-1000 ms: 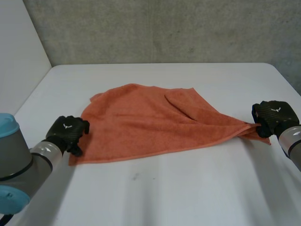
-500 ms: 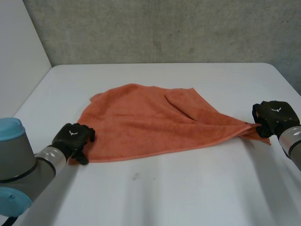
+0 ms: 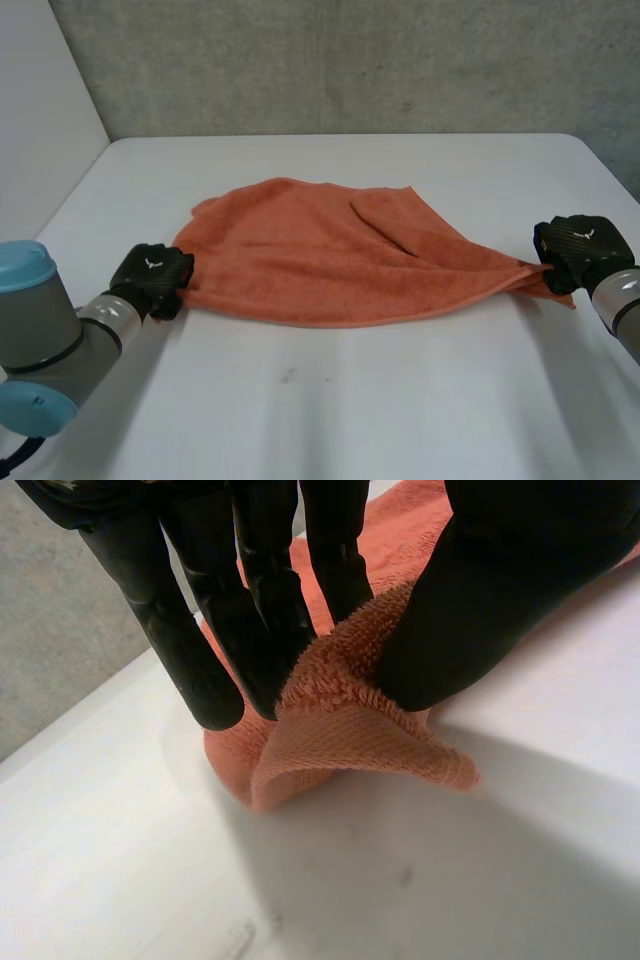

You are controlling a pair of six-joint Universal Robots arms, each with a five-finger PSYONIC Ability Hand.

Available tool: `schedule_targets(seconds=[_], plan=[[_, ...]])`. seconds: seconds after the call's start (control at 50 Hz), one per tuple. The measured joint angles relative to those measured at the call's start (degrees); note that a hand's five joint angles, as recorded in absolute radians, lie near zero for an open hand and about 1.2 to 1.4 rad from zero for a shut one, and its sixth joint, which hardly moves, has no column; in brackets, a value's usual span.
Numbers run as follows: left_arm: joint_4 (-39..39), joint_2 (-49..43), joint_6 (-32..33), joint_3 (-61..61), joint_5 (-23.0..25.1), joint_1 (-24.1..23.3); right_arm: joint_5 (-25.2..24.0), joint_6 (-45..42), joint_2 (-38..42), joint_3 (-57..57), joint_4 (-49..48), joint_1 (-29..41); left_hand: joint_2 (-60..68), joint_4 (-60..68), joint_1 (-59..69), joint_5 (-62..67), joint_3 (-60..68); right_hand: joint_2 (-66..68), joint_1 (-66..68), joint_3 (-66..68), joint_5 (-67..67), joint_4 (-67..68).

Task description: Fold the laundry

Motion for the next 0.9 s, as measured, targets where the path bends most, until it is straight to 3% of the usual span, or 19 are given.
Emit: schedule_targets(seconds=[0.2,0.38,0.4,0.52,0.68,0.78,0.9], plan=[[-0.6,6.5,0.0,-1.3,-0.3,1.9,0.3,-1.1,-3.6,-1.4,3.5,-0.1,0.9,1.0,0.0,0.0,1.0,0.0,0.0,0.0,0.0,0.0],[-9.4,27.0,-0.1,-5.5,-0.1,4.7,0.2,-11.5,-14.9,-6.0,25.9,-0.1,0.9,1.0,0.0,0.0,1.0,0.0,0.0,0.0,0.0,0.0],[-11.6,30.0,-0.1,-5.8,0.0,5.0,0.1,-14.3,-17.3,-7.0,31.8,-0.1,0.9,1.0,0.0,0.0,1.0,0.0,0.0,0.0,0.0,0.0],[-19.4,36.1,0.6,-6.1,0.2,5.4,0.3,-21.3,-21.3,-7.9,42.7,0.1,0.9,1.0,0.0,0.0,1.0,0.0,0.0,0.0,0.0,0.0],[-25.8,29.4,6.4,-6.0,-0.1,5.3,1.5,-28.7,-18.1,-6.1,47.2,0.6,1.0,1.0,0.0,0.0,1.1,0.0,0.0,0.0,0.0,0.0],[-26.0,15.9,11.7,-2.4,-0.5,4.8,3.4,-30.0,-8.3,-9.1,45.8,2.2,1.1,1.0,0.0,0.0,1.1,0.0,0.0,0.0,0.0,0.0],[-25.3,6.3,12.9,8.0,-1.5,3.8,7.6,-28.5,0.9,-19.0,42.9,7.6,1.1,1.0,0.0,0.0,1.3,0.0,0.0,0.0,0.0,0.0]])
